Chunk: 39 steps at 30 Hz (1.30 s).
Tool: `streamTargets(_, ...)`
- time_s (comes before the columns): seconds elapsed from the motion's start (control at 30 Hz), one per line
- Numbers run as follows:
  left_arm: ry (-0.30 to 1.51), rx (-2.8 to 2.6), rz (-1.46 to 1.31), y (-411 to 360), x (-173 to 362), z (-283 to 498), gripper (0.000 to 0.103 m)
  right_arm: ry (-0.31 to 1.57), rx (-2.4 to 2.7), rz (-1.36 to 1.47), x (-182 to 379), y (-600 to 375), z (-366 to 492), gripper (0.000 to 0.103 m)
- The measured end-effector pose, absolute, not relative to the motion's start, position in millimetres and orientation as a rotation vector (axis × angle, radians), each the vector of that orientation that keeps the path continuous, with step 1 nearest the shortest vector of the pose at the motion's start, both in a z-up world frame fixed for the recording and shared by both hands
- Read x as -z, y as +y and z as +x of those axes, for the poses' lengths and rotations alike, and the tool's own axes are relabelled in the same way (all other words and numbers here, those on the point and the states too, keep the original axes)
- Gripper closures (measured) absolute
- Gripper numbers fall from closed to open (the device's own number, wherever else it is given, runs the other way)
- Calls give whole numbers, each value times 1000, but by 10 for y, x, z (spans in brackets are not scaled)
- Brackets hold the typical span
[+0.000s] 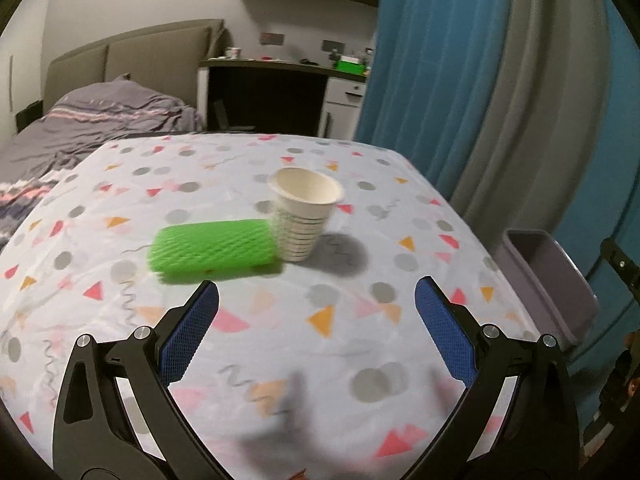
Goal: Collect trash
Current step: 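Move both open tools back over the green sponge and grid cup, then grasp the grid-pattern cup with the right tool while the left tool grasps the green sponge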
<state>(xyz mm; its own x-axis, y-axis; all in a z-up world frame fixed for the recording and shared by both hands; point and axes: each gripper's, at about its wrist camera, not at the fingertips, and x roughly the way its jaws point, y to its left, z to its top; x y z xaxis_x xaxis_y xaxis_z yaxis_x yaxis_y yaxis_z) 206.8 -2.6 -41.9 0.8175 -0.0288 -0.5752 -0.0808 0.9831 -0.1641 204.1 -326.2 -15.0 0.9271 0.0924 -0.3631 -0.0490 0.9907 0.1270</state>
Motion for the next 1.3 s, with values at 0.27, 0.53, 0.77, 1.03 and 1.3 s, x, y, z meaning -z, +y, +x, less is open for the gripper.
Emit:
streamTargets(0.27,605,-178,-246,769,452,1872,6,411,-186,66,158,-2454,2105,16)
streamTargets(0.53,599,-303,-301,1493,480,1727,6,466,-297,0,307,-1540,2329,14)
streamTargets(0.77,580,-396,-337,1945,463,1754,6,524,-332,-27,484,-945,2617,14)
streamTargets(1.03,576,-447,-390,2163,536,1945,6,572,-341,4,626,-565,2923,14)
streamTargets(1.3,603,-446,-425,2239,691,2013,6,594,-342,20,668,-442,3095,21)
